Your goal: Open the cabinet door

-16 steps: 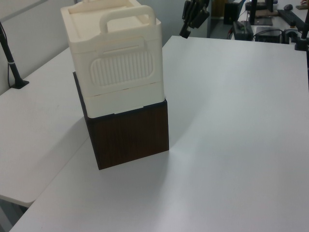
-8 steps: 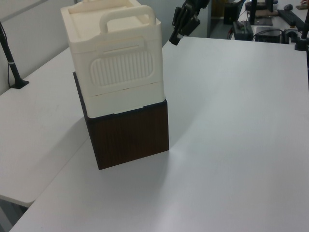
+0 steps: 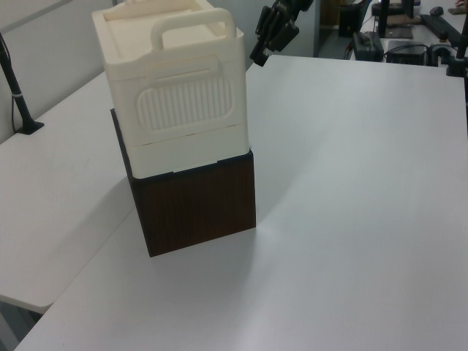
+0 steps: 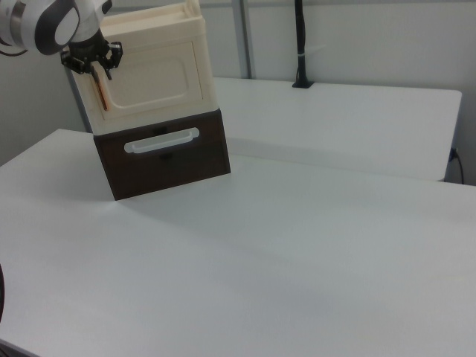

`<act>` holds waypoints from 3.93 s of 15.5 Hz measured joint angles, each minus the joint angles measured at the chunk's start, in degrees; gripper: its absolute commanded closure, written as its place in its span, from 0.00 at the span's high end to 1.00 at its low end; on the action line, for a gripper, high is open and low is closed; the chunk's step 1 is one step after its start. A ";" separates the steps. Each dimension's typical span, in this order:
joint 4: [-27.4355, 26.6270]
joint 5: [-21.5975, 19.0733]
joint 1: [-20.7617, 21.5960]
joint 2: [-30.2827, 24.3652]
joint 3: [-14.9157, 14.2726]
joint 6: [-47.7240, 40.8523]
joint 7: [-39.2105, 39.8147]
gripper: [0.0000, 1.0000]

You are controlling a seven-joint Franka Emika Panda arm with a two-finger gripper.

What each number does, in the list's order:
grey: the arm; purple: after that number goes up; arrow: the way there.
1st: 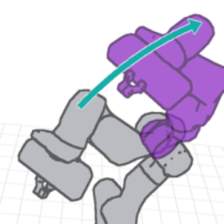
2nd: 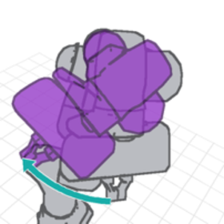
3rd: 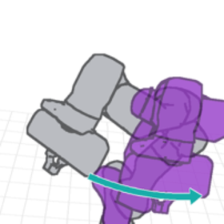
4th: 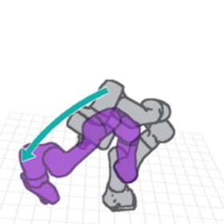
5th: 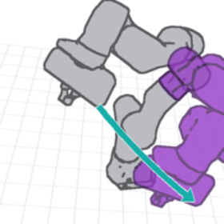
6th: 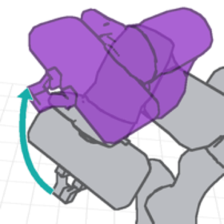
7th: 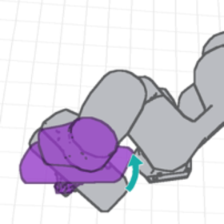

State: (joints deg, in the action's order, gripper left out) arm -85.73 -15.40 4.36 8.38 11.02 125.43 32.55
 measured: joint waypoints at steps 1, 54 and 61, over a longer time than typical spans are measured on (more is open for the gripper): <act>0.00 0.00 0.16 0.12 0.00 0.50 -0.12 0.30; -2.23 3.10 -5.47 -2.61 3.57 -8.79 -4.11 0.11; -2.27 3.30 -13.99 -4.62 3.31 -19.16 -1.30 0.71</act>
State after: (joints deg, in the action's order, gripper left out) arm -88.00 -12.09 -9.63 3.77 14.33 106.26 31.25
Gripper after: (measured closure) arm 0.714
